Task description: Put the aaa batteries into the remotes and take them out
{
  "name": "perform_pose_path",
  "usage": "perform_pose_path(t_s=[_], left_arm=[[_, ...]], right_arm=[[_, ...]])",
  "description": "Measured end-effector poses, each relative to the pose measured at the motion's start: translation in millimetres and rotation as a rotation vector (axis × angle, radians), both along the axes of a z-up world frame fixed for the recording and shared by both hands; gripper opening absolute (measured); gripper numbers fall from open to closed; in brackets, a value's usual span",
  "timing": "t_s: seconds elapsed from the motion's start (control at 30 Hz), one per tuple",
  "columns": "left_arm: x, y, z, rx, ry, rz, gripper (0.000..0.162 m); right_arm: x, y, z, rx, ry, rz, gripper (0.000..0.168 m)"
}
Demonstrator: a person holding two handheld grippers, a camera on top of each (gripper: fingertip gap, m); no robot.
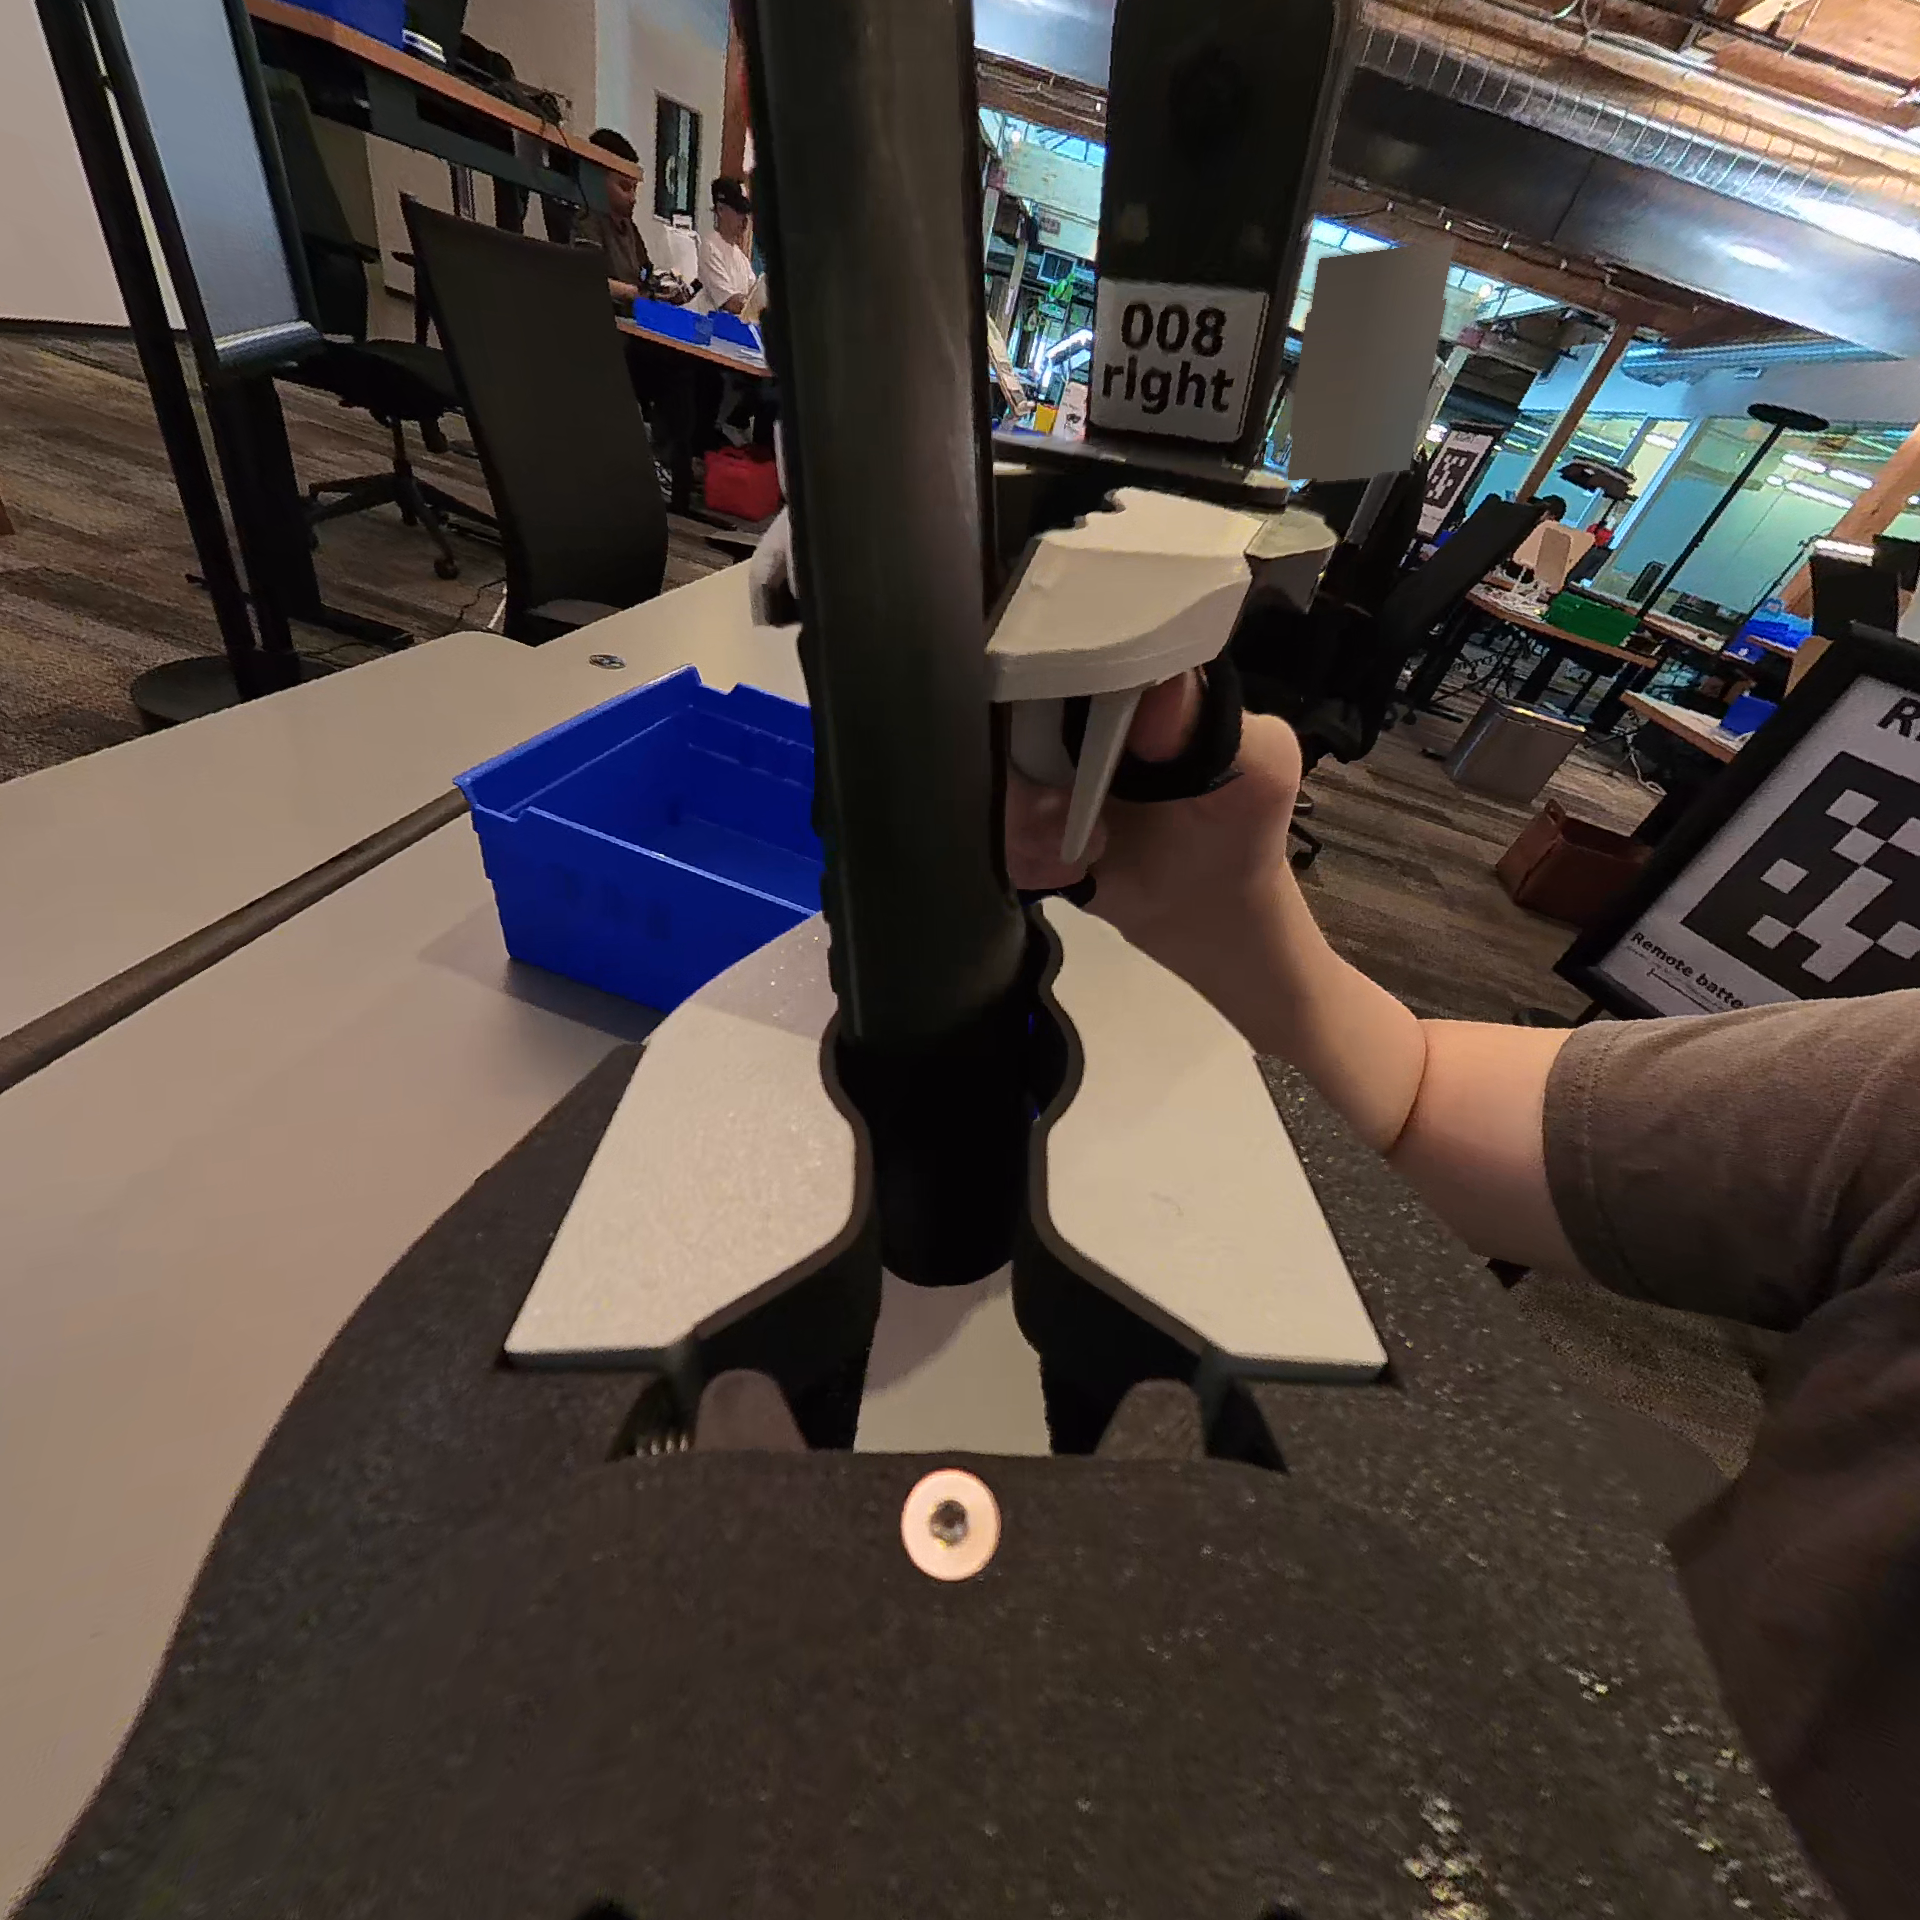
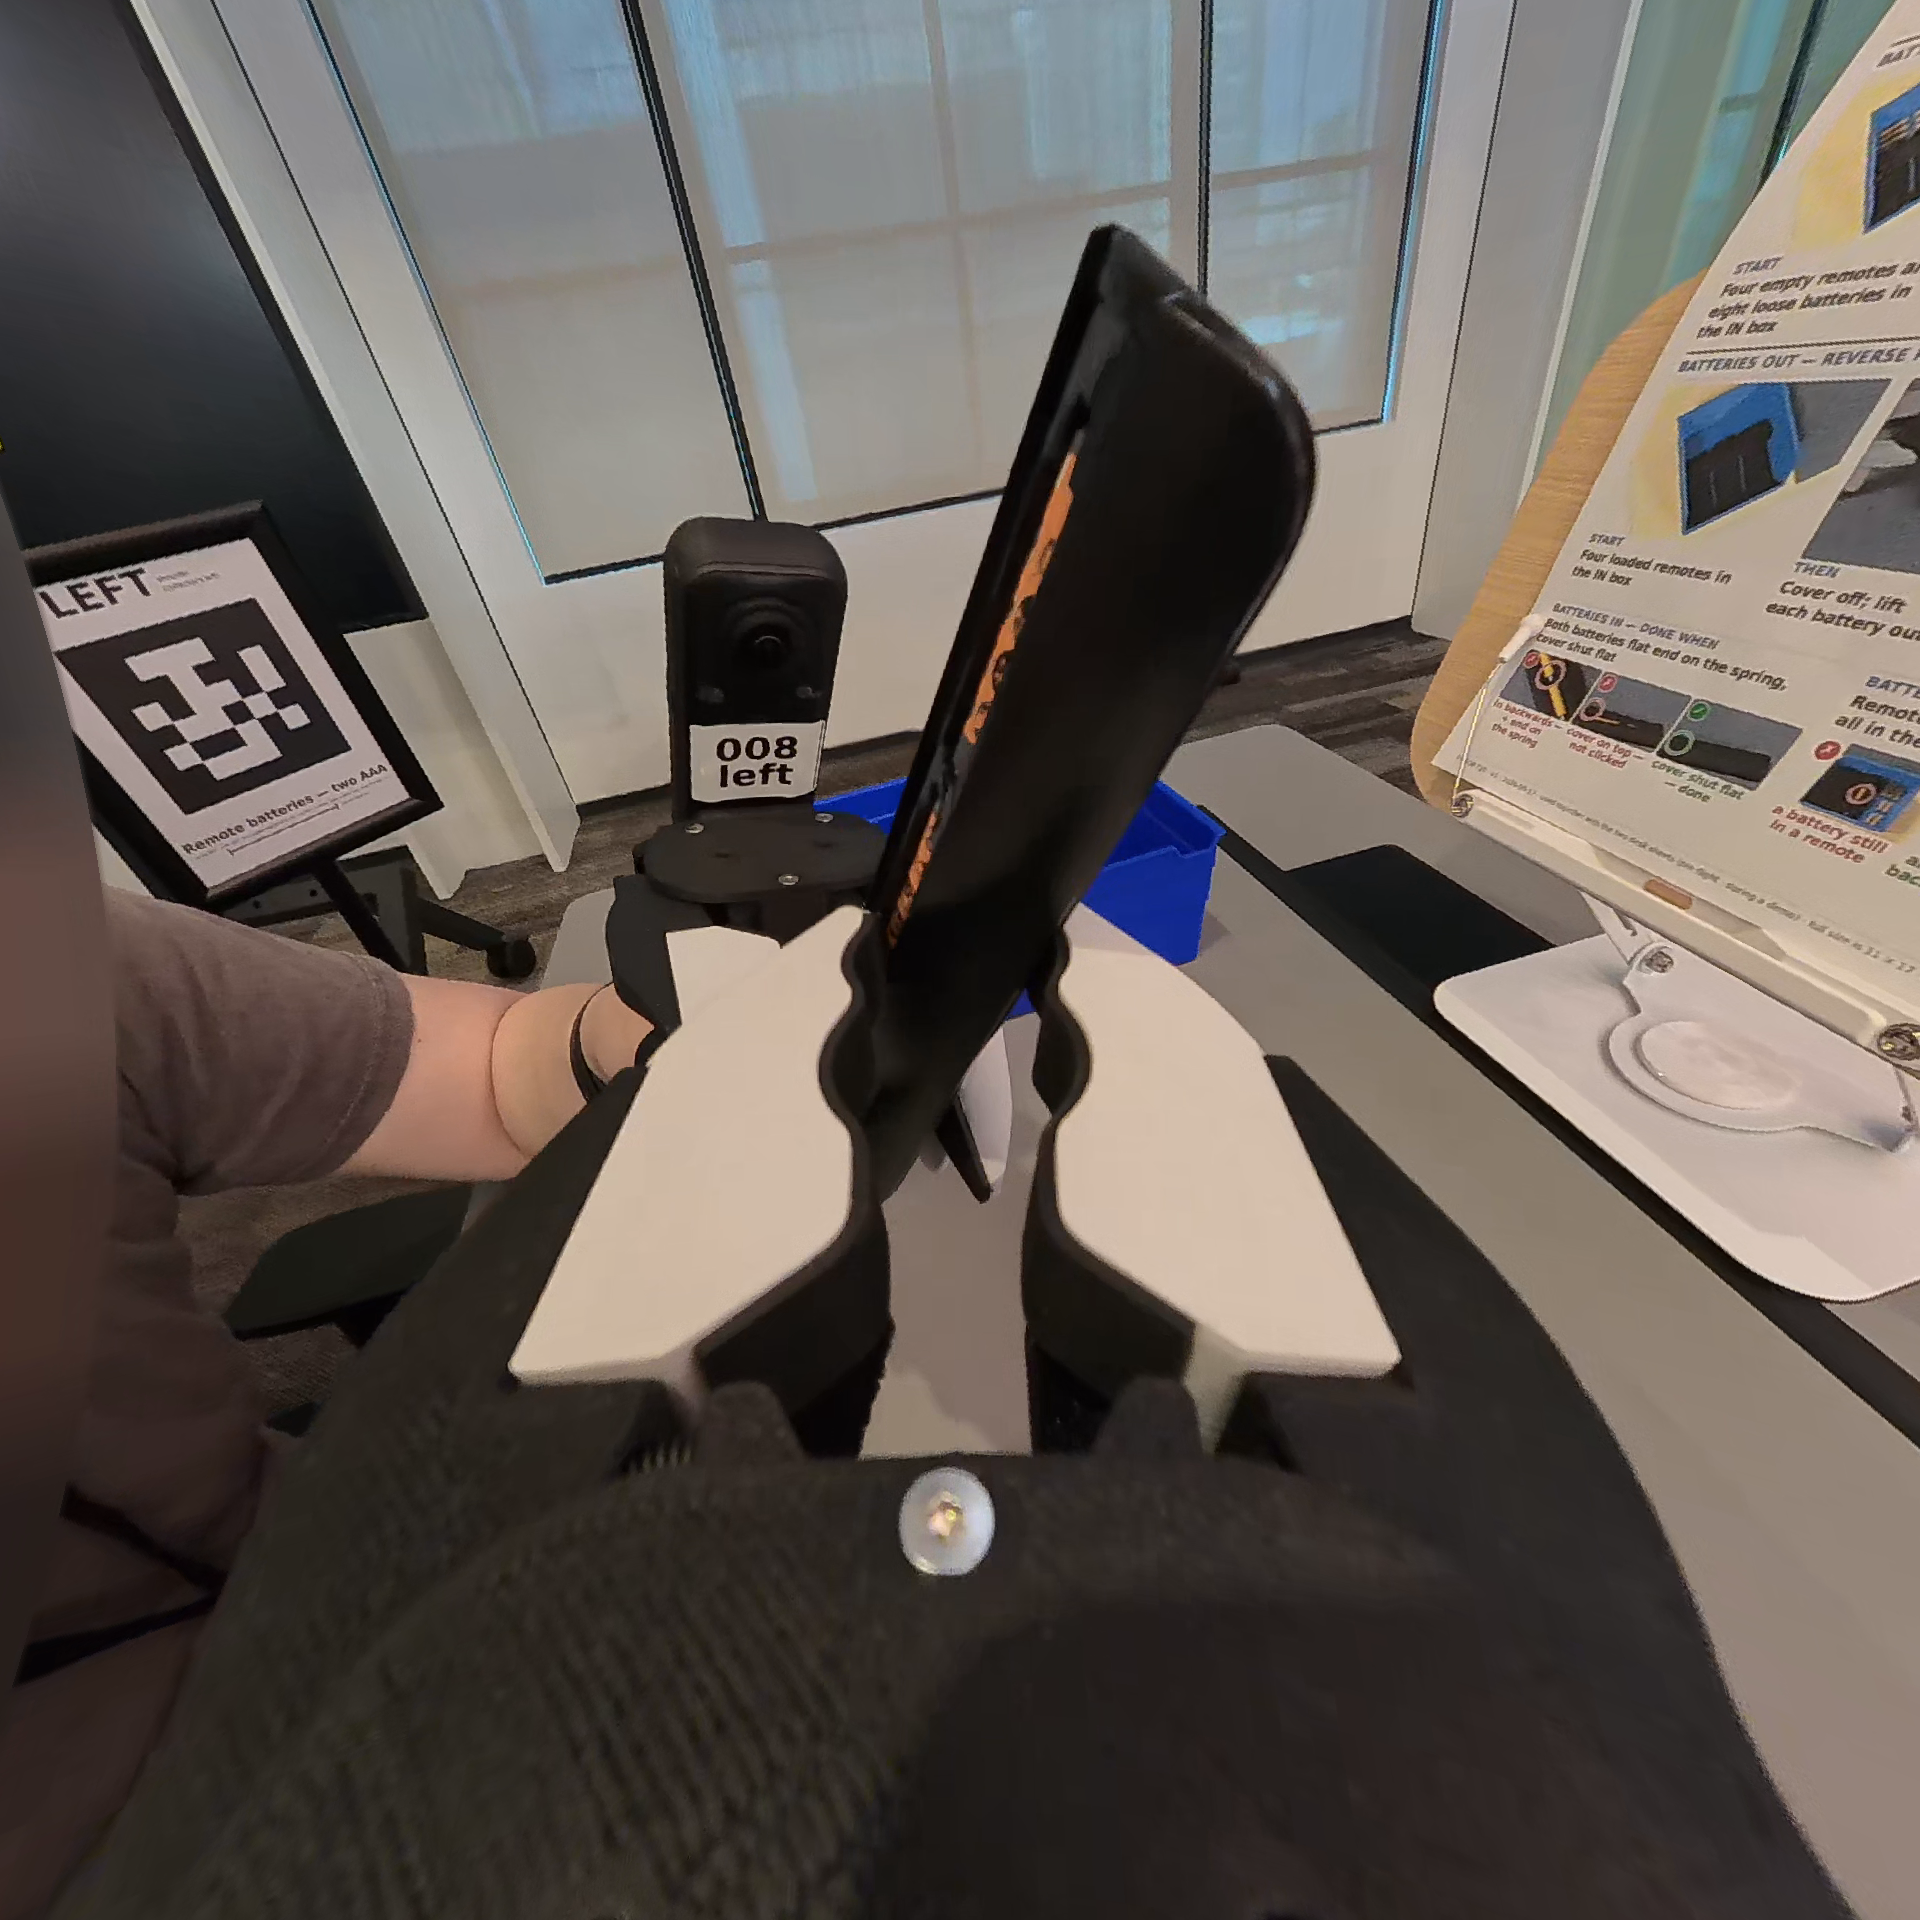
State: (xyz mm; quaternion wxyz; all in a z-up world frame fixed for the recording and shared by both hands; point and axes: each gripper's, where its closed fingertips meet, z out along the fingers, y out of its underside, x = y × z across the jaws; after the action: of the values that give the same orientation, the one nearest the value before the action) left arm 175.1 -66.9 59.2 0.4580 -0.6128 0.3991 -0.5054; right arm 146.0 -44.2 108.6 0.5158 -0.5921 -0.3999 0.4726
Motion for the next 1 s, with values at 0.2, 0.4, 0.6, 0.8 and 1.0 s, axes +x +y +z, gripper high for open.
perform_pose_path(t_s=[0.2, 0.4, 0.6, 0.8, 1.0], left_arm=[[0, 0, 1, 0.002, -0.006, 0.000, 0.027], [0, -1, 2, -0.001, -0.015, -0.005, 0.027], [-2, -1, 4, 0.015, -0.012, -0.011, 0.027], [-5, -6, 9, 0.064, -0.012, -0.064, 0.026], [-6, -9, 9, 0.089, -0.010, -0.120, 0.026]], right_arm=[[-1, 0, 2, -0.002, 0.031, 0.008, 0.028], [-1, -1, 3, -0.005, 0.055, 0.010, 0.027], [-2, -2, 6, -0.012, 0.084, 0.024, 0.026], [-4, -8, 9, 0.123, 0.023, -0.016, 0.030], [-8, -18, 8, 0.086, 0.009, 0.051, 0.025]])
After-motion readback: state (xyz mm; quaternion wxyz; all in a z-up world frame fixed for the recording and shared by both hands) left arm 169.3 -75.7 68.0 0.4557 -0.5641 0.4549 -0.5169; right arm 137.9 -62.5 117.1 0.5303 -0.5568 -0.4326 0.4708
